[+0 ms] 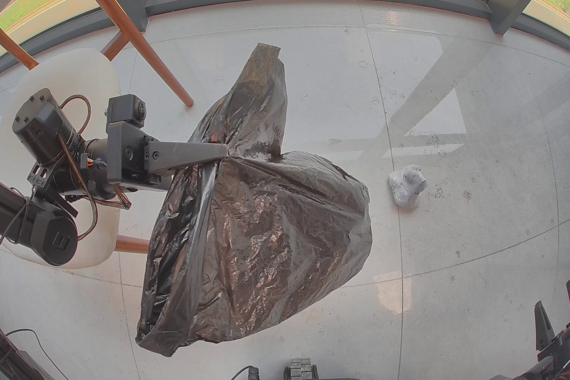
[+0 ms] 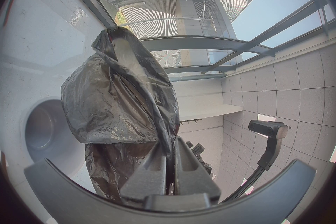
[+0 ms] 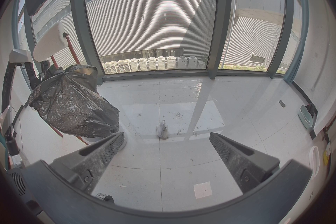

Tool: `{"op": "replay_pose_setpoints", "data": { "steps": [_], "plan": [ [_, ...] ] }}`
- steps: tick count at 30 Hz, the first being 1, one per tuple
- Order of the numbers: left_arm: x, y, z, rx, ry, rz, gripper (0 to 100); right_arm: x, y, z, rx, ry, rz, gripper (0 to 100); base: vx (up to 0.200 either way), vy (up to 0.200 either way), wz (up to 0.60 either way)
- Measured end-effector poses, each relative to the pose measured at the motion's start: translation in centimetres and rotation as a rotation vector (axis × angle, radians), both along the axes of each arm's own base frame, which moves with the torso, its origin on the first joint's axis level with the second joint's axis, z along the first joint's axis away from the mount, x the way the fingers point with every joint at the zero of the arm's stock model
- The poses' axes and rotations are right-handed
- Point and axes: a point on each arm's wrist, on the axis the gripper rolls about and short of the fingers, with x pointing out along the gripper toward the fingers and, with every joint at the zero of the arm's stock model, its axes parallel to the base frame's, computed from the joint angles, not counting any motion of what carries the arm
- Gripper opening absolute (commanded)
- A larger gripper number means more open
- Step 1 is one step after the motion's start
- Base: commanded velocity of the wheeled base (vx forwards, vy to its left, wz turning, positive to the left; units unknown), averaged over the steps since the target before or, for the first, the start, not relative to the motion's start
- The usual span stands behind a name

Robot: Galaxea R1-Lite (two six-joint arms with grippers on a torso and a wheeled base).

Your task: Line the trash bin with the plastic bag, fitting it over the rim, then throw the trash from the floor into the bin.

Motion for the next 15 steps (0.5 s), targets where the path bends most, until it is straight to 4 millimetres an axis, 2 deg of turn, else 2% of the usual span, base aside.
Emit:
{"op": "replay_pose_setpoints", "data": {
  "steps": [8,15],
  "plan": [
    [0.3,1.7,0.2,0.014,-0.01,0.022,0,0.0,0.0,0.0,0.0,0.0,0.0,100,0.0,0.0,0.0],
    [-0.5,2.2,1.0,0.017,0.05,-0.001,0,0.0,0.0,0.0,0.0,0.0,0.0,100,0.0,0.0,0.0]
  ]
}}
